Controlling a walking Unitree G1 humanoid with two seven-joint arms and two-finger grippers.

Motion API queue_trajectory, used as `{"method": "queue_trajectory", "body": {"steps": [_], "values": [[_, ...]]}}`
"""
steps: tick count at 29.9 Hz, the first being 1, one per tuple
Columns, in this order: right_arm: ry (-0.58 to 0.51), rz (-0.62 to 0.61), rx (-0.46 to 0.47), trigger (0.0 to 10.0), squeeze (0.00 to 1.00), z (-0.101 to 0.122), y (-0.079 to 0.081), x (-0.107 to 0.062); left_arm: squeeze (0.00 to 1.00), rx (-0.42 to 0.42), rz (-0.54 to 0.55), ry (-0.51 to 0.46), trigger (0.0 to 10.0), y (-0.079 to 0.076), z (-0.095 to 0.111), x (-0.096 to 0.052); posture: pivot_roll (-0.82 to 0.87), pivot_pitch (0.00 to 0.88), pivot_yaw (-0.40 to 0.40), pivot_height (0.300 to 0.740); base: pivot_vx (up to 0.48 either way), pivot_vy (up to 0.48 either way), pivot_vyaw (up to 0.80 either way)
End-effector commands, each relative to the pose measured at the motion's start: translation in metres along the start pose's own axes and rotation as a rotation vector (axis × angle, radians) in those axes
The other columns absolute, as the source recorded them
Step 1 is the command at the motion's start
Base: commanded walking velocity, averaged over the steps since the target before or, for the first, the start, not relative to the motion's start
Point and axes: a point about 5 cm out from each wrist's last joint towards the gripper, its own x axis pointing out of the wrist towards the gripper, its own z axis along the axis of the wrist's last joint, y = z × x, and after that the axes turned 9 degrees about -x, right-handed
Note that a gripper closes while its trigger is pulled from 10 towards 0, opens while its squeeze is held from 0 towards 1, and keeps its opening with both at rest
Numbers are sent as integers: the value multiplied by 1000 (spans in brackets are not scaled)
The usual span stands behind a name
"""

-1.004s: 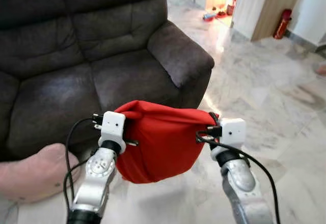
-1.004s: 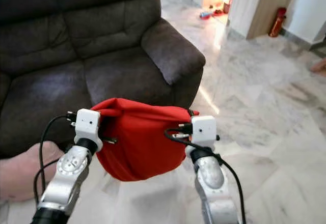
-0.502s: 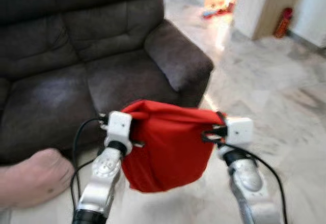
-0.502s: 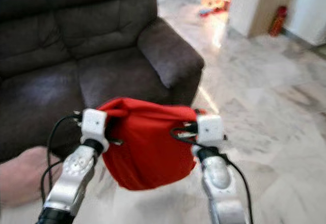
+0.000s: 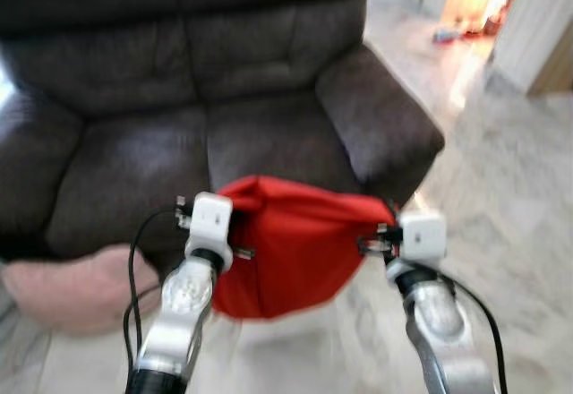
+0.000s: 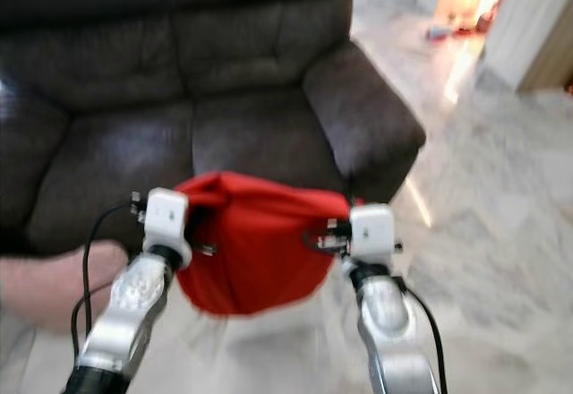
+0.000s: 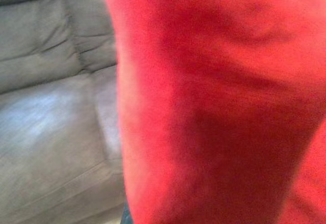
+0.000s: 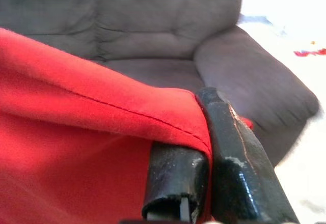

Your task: Move the pillow to the sofa from floor

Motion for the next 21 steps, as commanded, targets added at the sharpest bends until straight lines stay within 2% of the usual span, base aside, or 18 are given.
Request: {"method": "queue_trajectory", "body": {"steps": [1, 19, 21], "values": [[-110, 10, 8, 10000, 0, 24, 5, 5, 0, 10, 36, -51, 10000, 10, 10, 0, -142, 76, 36, 739, 274, 0, 706], [-88, -35, 68, 10000, 0, 22, 1, 7, 0, 10, 35, -52, 10000, 11, 11, -1, -139, 82, 36, 739, 275, 0, 0], [-82, -44, 80, 10000, 0, 21, -1, 8, 0, 10, 34, -51, 10000, 10, 11, -1, -140, 83, 37, 739, 277, 0, -800]]}}
